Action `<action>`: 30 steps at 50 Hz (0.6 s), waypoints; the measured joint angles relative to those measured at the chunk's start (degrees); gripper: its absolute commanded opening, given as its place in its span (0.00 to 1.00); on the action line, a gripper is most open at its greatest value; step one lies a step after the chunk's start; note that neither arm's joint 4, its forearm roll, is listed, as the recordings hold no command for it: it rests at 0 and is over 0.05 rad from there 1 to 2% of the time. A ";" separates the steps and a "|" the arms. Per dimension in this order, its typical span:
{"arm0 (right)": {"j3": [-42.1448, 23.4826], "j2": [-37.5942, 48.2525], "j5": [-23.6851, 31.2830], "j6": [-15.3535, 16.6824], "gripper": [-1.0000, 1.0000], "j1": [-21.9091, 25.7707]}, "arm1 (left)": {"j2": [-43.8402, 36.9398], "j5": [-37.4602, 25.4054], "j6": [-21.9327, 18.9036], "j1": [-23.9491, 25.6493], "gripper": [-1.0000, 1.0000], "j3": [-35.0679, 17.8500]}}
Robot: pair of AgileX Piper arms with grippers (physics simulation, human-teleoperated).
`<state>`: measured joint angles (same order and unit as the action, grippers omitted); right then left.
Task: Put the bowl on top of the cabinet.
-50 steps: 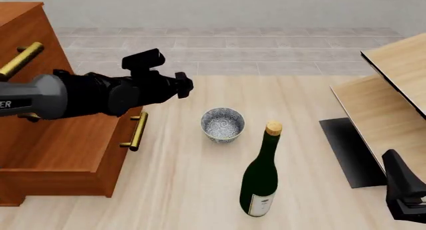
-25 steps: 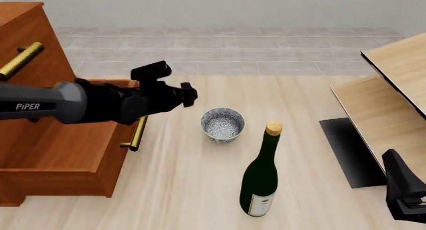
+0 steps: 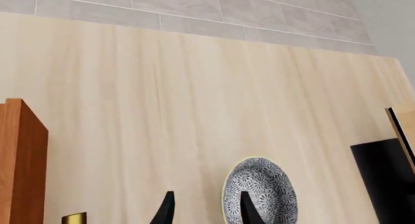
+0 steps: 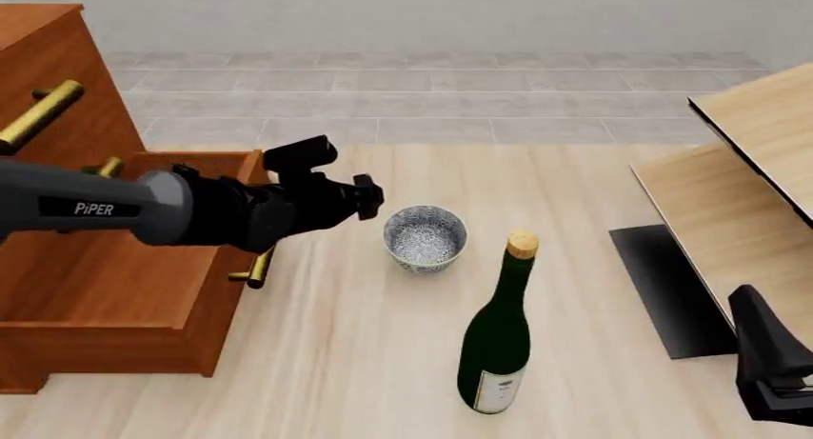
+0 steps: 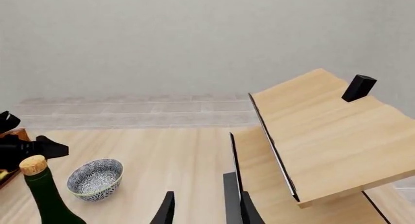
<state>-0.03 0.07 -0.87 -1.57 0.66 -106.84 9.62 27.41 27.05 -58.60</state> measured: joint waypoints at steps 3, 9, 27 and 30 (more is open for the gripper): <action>0.00 -0.01 -0.03 -0.04 1.00 -0.02 | -0.43 0.34 0.09 0.15 1.00 0.07; 0.00 -0.01 -0.08 -0.14 1.00 -0.08 | -1.23 1.03 0.30 0.61 1.00 0.24; 0.00 -0.02 -0.18 -0.26 1.00 -0.18 | -3.11 2.65 1.14 1.45 1.00 0.45; 0.00 -0.02 -0.20 -0.27 1.00 -0.20 | -3.31 2.85 1.26 1.56 1.00 0.48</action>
<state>-0.03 0.05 -1.07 -1.84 0.46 -110.15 12.47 28.67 28.61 -58.12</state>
